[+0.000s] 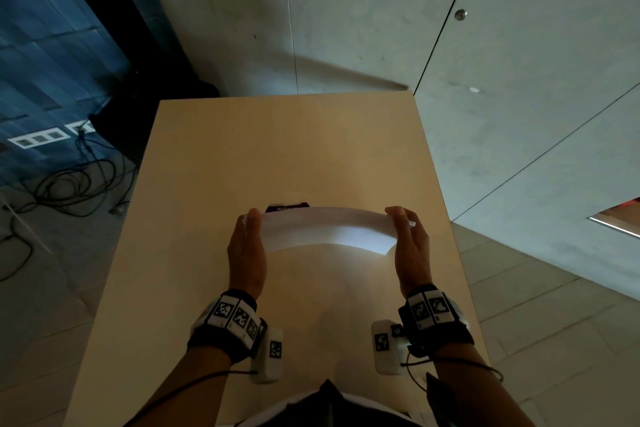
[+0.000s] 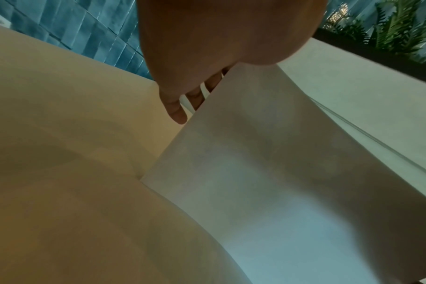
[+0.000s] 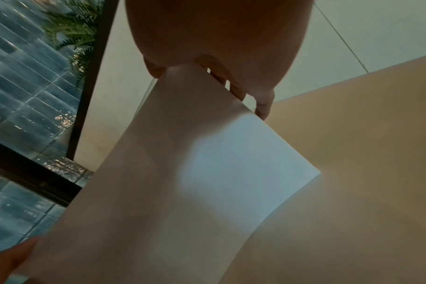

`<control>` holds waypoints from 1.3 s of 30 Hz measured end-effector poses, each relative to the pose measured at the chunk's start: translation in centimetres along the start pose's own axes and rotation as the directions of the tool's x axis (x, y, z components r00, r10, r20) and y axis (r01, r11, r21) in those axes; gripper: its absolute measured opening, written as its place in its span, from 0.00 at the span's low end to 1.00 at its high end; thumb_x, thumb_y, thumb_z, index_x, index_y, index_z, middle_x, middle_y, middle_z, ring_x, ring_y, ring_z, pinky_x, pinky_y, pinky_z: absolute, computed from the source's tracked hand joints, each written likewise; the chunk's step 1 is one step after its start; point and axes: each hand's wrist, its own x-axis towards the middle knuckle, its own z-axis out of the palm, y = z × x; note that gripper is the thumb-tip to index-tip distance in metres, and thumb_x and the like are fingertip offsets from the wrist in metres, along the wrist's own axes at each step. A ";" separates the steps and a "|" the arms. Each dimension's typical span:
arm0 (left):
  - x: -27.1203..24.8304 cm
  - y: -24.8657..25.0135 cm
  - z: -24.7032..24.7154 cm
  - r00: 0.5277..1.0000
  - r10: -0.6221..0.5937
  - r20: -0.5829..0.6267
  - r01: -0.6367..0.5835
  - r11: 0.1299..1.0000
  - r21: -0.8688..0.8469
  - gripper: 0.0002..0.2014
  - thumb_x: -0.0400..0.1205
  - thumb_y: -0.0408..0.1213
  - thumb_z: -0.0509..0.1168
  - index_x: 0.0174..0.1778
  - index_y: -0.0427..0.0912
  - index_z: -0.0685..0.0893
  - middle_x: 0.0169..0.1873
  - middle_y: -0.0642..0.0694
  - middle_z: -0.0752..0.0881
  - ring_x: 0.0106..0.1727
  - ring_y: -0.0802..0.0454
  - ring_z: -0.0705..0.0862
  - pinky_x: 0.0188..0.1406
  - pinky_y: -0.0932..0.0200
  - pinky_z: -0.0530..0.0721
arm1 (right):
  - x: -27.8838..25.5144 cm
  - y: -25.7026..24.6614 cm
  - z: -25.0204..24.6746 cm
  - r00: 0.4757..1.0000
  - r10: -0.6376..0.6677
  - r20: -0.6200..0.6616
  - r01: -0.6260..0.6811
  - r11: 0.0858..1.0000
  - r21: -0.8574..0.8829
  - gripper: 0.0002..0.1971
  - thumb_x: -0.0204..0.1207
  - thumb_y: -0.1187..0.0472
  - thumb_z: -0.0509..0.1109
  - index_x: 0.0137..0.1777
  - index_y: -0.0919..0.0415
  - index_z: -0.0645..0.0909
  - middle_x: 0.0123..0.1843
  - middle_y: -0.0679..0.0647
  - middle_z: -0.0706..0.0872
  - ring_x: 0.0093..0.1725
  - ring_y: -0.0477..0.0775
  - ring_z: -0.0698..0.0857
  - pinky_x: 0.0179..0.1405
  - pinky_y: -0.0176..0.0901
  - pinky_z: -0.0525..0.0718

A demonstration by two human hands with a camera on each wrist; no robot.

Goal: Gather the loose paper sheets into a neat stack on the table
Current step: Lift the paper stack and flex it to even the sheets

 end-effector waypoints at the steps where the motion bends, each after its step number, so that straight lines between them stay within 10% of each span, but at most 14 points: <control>1: -0.1 0.2 0.0 1.000 -0.006 0.003 0.006 1.000 -0.004 0.10 0.86 0.52 0.50 0.51 0.61 0.76 0.50 0.54 0.80 0.55 0.49 0.80 0.58 0.53 0.73 | 0.0 0.0 0.0 1.000 -0.003 0.002 0.003 1.000 -0.004 0.15 0.84 0.50 0.62 0.54 0.58 0.85 0.49 0.46 0.86 0.52 0.47 0.82 0.54 0.41 0.77; 5: -0.4 0.7 0.1 1.000 0.009 0.014 -0.010 1.000 0.023 0.10 0.87 0.50 0.50 0.45 0.69 0.73 0.44 0.67 0.75 0.46 0.68 0.76 0.56 0.54 0.71 | 0.0 0.3 -0.2 0.999 -0.029 0.038 0.030 0.999 -0.016 0.16 0.83 0.48 0.64 0.59 0.59 0.83 0.53 0.46 0.86 0.54 0.45 0.83 0.54 0.38 0.77; 11: 0.1 -0.3 -0.2 1.000 -0.001 0.026 -0.001 0.998 0.064 0.28 0.83 0.60 0.49 0.75 0.49 0.70 0.64 0.54 0.76 0.65 0.51 0.74 0.68 0.47 0.74 | -0.1 0.7 -0.5 0.998 -0.022 0.066 0.024 0.999 -0.024 0.15 0.77 0.45 0.69 0.56 0.54 0.84 0.51 0.46 0.88 0.52 0.45 0.85 0.58 0.45 0.82; 17: -0.9 -1.2 -1.2 0.984 0.090 0.157 -0.116 0.979 0.169 0.21 0.80 0.46 0.67 0.68 0.49 0.72 0.55 0.59 0.81 0.56 0.63 0.80 0.55 0.66 0.77 | -0.3 1.1 -1.3 0.982 -0.045 0.186 0.069 0.990 -0.121 0.14 0.74 0.53 0.75 0.59 0.47 0.82 0.55 0.47 0.88 0.55 0.47 0.87 0.52 0.42 0.85; 21: -0.5 -1.7 -1.1 0.981 0.182 0.073 -0.196 0.926 0.323 0.15 0.81 0.34 0.65 0.64 0.40 0.78 0.53 0.48 0.83 0.55 0.50 0.82 0.48 0.75 0.78 | 0.1 1.8 -1.4 0.986 -0.088 0.143 0.122 0.959 -0.255 0.14 0.79 0.64 0.69 0.54 0.41 0.84 0.51 0.47 0.90 0.52 0.52 0.87 0.51 0.50 0.85; 25: -0.5 -1.1 -1.2 0.961 0.273 0.049 -0.272 0.894 0.357 0.12 0.82 0.33 0.64 0.61 0.39 0.83 0.48 0.47 0.86 0.51 0.48 0.85 0.49 0.61 0.79 | -0.2 1.8 -1.1 0.994 -0.088 0.068 0.103 0.959 -0.263 0.12 0.80 0.64 0.67 0.57 0.49 0.86 0.52 0.50 0.91 0.55 0.54 0.88 0.56 0.54 0.86; 39: -1.3 -2.2 -0.7 0.961 0.272 0.049 -0.268 0.875 0.402 0.14 0.83 0.37 0.64 0.64 0.39 0.81 0.52 0.37 0.89 0.48 0.52 0.83 0.49 0.58 0.80 | -1.3 2.0 -0.3 0.995 -0.097 0.004 0.094 0.948 -0.304 0.15 0.82 0.65 0.63 0.64 0.55 0.85 0.55 0.51 0.90 0.55 0.50 0.86 0.56 0.44 0.84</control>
